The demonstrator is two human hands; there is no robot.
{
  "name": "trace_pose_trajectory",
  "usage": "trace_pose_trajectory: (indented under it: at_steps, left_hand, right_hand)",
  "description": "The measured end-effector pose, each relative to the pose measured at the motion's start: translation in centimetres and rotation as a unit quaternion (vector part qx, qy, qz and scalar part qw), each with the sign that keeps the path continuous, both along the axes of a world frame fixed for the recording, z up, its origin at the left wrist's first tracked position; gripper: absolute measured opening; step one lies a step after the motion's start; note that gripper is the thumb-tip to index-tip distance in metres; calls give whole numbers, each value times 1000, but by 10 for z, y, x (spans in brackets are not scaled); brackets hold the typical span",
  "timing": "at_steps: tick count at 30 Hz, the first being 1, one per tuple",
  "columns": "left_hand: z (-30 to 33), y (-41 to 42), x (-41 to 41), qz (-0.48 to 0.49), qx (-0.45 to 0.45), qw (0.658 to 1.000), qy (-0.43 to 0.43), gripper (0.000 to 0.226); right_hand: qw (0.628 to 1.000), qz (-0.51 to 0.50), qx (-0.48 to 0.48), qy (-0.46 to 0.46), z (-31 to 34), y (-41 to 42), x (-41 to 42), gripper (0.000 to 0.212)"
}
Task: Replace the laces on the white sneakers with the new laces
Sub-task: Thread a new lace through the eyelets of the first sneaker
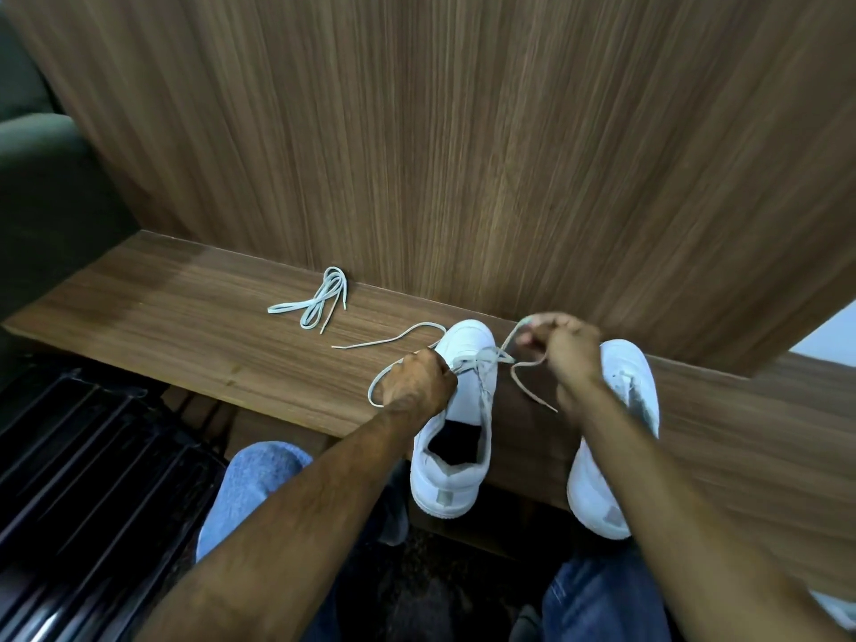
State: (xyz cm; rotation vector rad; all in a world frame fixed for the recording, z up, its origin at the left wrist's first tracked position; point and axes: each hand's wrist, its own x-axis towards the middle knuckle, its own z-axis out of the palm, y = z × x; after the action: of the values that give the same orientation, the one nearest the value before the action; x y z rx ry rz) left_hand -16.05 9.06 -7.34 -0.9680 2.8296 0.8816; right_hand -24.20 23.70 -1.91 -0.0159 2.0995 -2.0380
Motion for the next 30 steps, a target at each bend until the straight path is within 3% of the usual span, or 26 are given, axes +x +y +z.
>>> trace_pose_trajectory:
  at_steps: [5,7,8,10,11,13,15,18,22,26,27,28,30]
  left_hand:
    - [4,-2,1,6,9,1000,1,29]
    - [4,-1,1,5,12,1000,3,27]
    - [4,0,1,5,11,1000,5,26]
    - [4,0,2,5,7,1000,7,25]
    - [3,1,2,5,5,1000,7,25]
    - [3,1,3,5,0,1000,6,25]
    - [3,0,3,5,-2,1000,4,25]
    - [3,0,3,6,-5,1000,-1,26]
    - [3,-1,3,5,-8,1000,0,26]
    - [2,-1,2,7,-9,1000,-1,26]
    - [1,-2,3,5,-3,1000,-1,25]
    - [1,-2,3,-1,-1,1000,1,24]
    - [2,-1,3,-7,-1,1000,2,24]
  right_hand:
    - [971,-68,-222,59,62,22,-25,28]
    - [960,-107,-247,79,69,31,-33,27]
    - [964,-126,-209,103,69,34,-34,25]
    - [974,-134,5,180,49,38,-35,21]
    - [960,-103,151,210,35,38,-31,28]
    - [890,0,380,251,2,36,-19,44]
    - [833,116,464,278,-26,25,-4,42]
    - [777,249,506,281,-55,8,13,36]
    - [806,219,503,219,-61,-4,14,22]
    - [941,113,304,95,-38,3,1,25]
    - [961,81,251,85,-28,7,-2,27]
    - [968,63,224,94,-21,13,-4,27]
    - [952,63,263,142,-12,24,-4,25]
